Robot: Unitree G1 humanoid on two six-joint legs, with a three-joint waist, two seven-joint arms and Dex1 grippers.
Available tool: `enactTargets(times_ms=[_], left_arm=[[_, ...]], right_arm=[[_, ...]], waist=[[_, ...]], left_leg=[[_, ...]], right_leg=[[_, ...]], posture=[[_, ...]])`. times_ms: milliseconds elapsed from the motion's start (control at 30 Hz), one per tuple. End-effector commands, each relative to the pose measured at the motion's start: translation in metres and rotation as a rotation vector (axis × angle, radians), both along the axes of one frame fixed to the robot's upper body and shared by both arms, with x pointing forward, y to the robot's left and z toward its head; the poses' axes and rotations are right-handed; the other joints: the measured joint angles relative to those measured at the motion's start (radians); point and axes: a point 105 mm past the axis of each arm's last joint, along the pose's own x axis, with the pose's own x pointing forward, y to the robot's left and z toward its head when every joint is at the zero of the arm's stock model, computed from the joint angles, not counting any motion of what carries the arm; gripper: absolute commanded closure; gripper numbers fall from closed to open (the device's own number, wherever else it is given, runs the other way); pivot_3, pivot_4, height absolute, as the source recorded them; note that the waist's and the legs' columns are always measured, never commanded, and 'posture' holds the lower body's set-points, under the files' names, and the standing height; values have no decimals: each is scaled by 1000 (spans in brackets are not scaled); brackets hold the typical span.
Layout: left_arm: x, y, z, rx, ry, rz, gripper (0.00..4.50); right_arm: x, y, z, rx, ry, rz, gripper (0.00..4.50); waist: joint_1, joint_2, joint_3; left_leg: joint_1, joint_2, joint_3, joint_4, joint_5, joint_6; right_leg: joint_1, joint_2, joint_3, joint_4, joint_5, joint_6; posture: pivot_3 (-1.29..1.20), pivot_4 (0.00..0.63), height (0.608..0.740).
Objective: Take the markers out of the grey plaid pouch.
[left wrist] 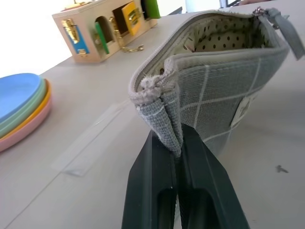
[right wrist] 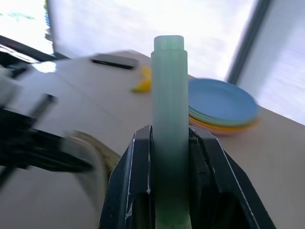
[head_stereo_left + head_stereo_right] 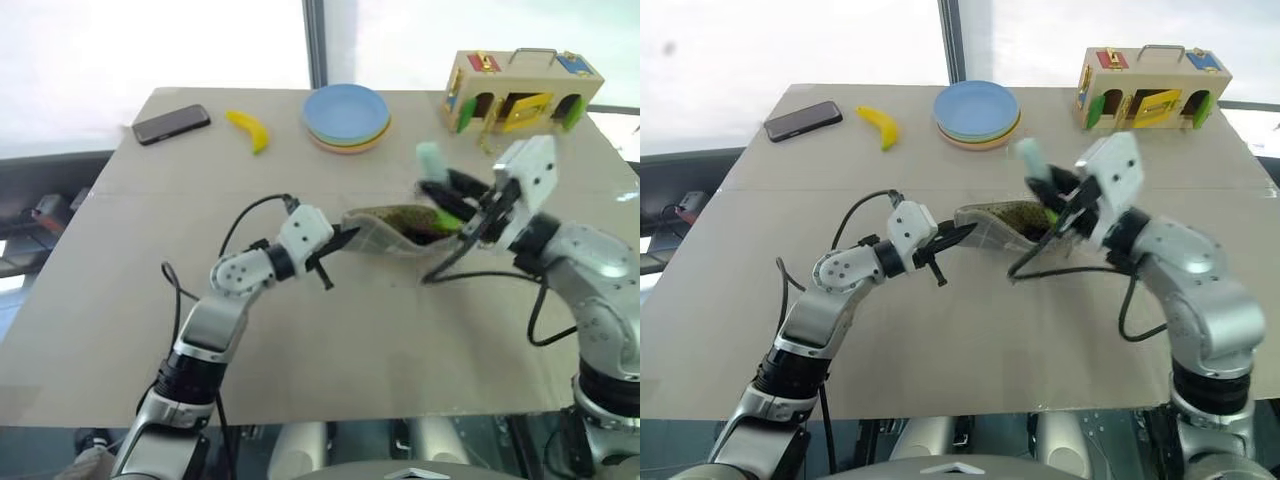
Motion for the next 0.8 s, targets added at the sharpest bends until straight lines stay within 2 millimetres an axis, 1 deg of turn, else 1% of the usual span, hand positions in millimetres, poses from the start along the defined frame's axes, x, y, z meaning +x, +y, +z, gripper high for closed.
enactTargets(times_ms=[33,133,167,200,233,267,300,333,367,433,467,500,567,600,633,700,733,767,800], left_arm=[[0,7,10,12,-68,40,4500],[1,12,4,44,-86,64,4500],[2,14,3,50,-89,70,4500],[3,15,1,51,-89,74,4500],[4,16,0,51,-89,76,4500],[6,17,-1,51,-92,78,4500],[7,19,-1,52,-95,79,4500],[9,20,-2,51,-98,80,4500],[10,20,-2,51,-101,80,4500],[11,22,-3,49,-104,81,4500],[12,23,-4,45,-104,82,4500],[12,24,-5,44,-105,82,4500],[12,26,-7,41,-105,80,4500],[12,26,-8,41,-105,79,4500],[12,28,-9,38,-105,79,4500],[11,29,-11,31,-102,77,4500],[10,30,-12,30,-101,73,4500],[10,30,-13,29,-101,69,4500],[10,29,-14,28,-98,63,4500]], right_arm=[[6,-49,12,-17,5,-216,4154],[16,-89,-3,-61,106,-382,4154],[19,-100,-12,-111,134,-426,4154],[23,-113,-25,-158,174,-468,4154],[25,-121,-34,-189,201,-491,4154],[31,-138,-59,-294,260,-545,4154],[33,-151,-83,-378,321,-574,4154],[33,-159,-102,-449,365,-578,4154],[33,-165,-116,-496,399,-573,4154],[33,-165,-137,-509,454,-536,3075],[32,-164,-145,-525,470,-521,2905],[31,-162,-150,-535,473,-510,2409],[29,-149,-146,-499,447,-462,1617],[28,-146,-143,-485,434,-451,1050],[26,-143,-128,-473,387,-453,646],[20,-128,-98,-373,331,-402,646],[17,-118,-80,-290,300,-377,827],[15,-112,-70,-236,286,-358,1327],[10,-96,-56,-193,258,-295,1463]], waist=[[-1,0,0],[-3,0,0],[-3,0,0],[-2,0,0],[-2,0,0],[-1,0,0],[-1,0,0],[-2,0,0],[-3,0,0],[-5,1,0],[-9,3,0],[-11,2,-1],[-11,1,-1],[-11,1,-1],[-11,1,-1],[-12,1,-1],[-12,2,-1],[-12,3,-1],[-12,3,0]], left_leg=[[0,-1,0,0,0,0],[0,-3,1,-1,0,0],[0,-3,1,-2,0,0],[0,-3,1,-2,0,0],[0,-3,1,-2,0,0],[0,-3,1,-2,0,0],[0,-3,1,-2,0,0],[0,-4,2,-1,0,0],[0,-4,2,-1,0,0],[1,-4,3,-1,0,1],[1,-4,3,-1,0,1],[2,-4,5,-1,0,1],[5,-3,5,-2,0,1],[5,-2,5,-2,0,1],[6,-2,5,-2,0,0],[6,2,5,-2,0,0],[6,3,5,-2,0,0],[6,3,5,-2,0,0],[6,3,5,-2,0,0]], right_leg=[[0,0,0,0,0,0],[-1,0,1,0,0,0],[-1,0,1,0,0,0],[-1,0,1,0,0,0],[-1,0,1,0,0,0],[-1,0,1,0,0,0],[-1,0,1,-1,0,0],[-1,0,1,-1,-1,-1],[-1,0,2,-1,-1,-1],[-1,0,4,0,0,0],[-1,0,4,0,0,0],[-2,0,6,0,0,0],[1,2,7,0,-1,2],[2,2,7,0,-2,4],[2,3,6,0,-2,4],[2,3,6,1,-2,4],[2,4,7,1,-2,3],[2,4,7,1,-1,3],[2,4,7,1,-1,2]], posture=[[0,150,740],[0,150,740],[0,150,740],[0,150,740],[0,150,740],[0,150,740],[0,150,740],[0,150,740],[0,150,740],[0,150,740],[0,150,740],[0,150,740],[0,150,740],[0,150,740],[0,150,740],[0,150,740],[0,150,740],[0,150,740],[0,150,740]])
